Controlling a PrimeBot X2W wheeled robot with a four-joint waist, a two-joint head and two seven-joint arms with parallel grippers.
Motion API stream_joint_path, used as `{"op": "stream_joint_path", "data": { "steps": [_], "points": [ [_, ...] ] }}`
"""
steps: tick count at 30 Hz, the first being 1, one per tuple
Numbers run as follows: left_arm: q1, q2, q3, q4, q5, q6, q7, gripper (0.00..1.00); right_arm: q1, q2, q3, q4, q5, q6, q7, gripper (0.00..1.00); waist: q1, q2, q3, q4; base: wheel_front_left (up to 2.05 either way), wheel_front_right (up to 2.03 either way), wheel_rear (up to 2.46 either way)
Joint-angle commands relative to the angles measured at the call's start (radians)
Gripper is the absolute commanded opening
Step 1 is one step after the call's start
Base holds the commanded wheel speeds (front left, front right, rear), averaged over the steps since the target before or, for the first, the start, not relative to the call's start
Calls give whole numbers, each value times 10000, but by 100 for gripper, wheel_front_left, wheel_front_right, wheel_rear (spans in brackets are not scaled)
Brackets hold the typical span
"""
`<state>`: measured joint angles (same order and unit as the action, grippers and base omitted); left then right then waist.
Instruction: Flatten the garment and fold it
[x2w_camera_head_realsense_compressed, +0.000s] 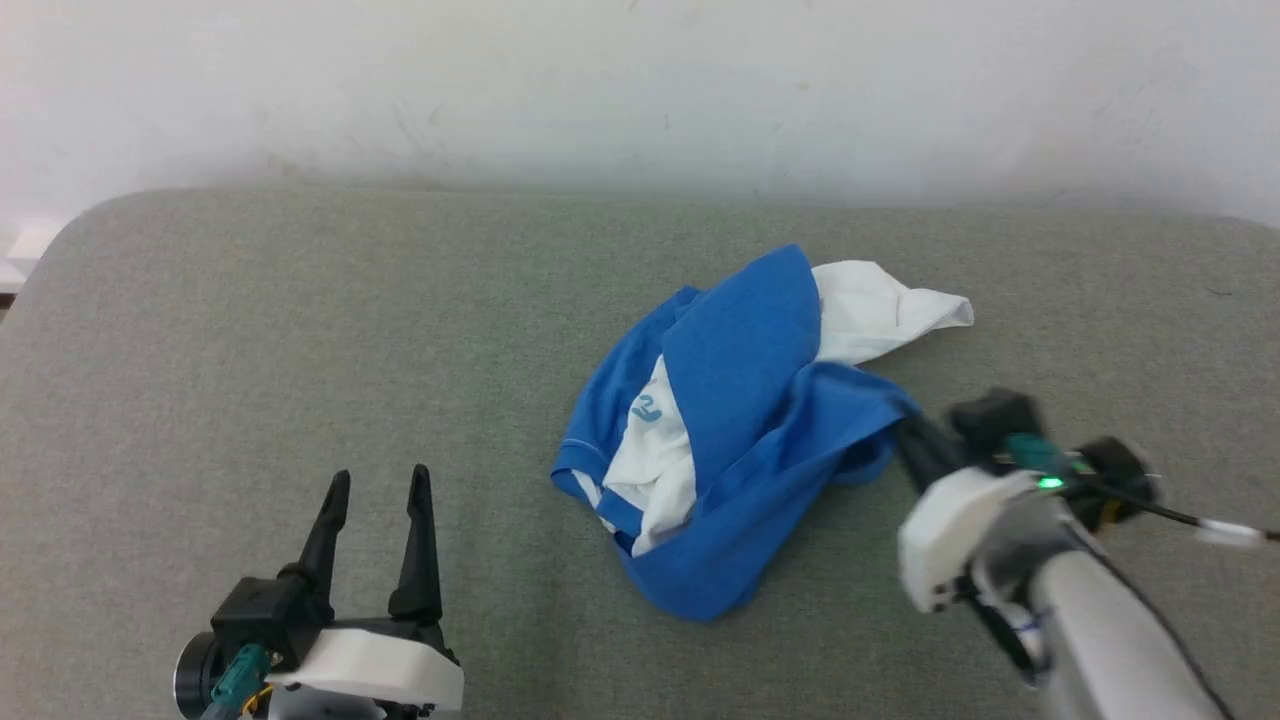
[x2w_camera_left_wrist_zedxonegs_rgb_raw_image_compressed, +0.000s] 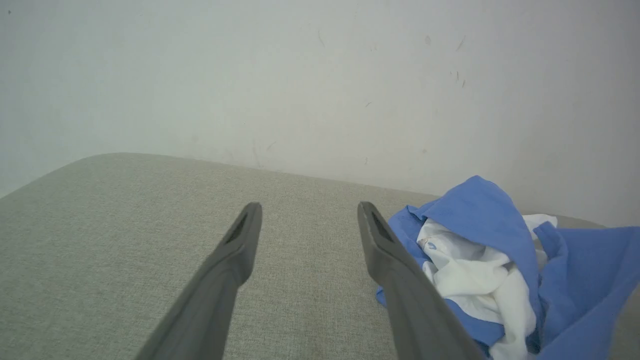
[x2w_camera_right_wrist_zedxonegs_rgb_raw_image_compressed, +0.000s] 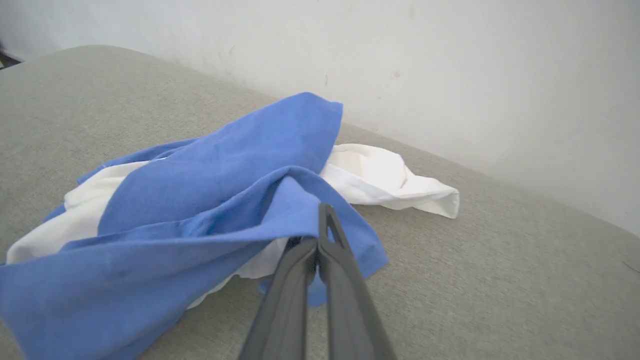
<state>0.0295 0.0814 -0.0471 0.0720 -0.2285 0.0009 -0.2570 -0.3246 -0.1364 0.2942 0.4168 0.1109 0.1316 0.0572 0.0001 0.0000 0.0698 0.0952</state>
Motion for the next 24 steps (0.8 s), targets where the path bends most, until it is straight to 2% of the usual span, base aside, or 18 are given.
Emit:
{"op": "stream_joint_path", "data": {
  "steps": [1,4,10,14,18,19,20,21,24],
  "points": [
    [-63,-51,62,15,94,-75,-47,100,598,-59,-878,-819,-248,-9,-88,0,-1,0,-79,-183,0,0,0],
    [-8,-84,132,-2,131,-97,-47,100,1620,40,-2419,-2356,-713,-9,88,0,-1,0,-127,-348,0,0,0],
    [64,-141,174,64,189,-176,-47,100,3910,622,-5461,-4978,-1496,-9,1205,0,-1,0,-218,-565,0,0,0],
    [102,-171,192,155,213,-215,-47,100,5051,830,-6880,-5155,-1715,-9,1871,0,-1,0,-373,-625,0,0,0],
    [143,-189,194,227,223,-248,-47,100,5502,854,-7181,-4470,-1424,-9,2243,0,-1,0,-479,-657,0,0,0],
    [158,-193,188,260,234,-266,-47,100,5575,856,-7104,-4206,-1281,-9,2301,15,-1,0,-507,-661,0,0,0],
    [170,-195,186,297,247,-280,-47,100,5555,857,-7038,-4024,-1044,-9,2192,49,-1,0,-528,-670,0,0,0],
    [178,-197,190,326,258,-287,-47,100,5548,858,-6984,-3897,-995,-9,2069,100,-1,0,-550,-680,0,0,0],
    [215,-200,222,422,283,-303,-47,100,5434,859,-6796,-3878,-675,-9,1465,100,-1,0,-617,-722,0,0,0]
  ]
}}
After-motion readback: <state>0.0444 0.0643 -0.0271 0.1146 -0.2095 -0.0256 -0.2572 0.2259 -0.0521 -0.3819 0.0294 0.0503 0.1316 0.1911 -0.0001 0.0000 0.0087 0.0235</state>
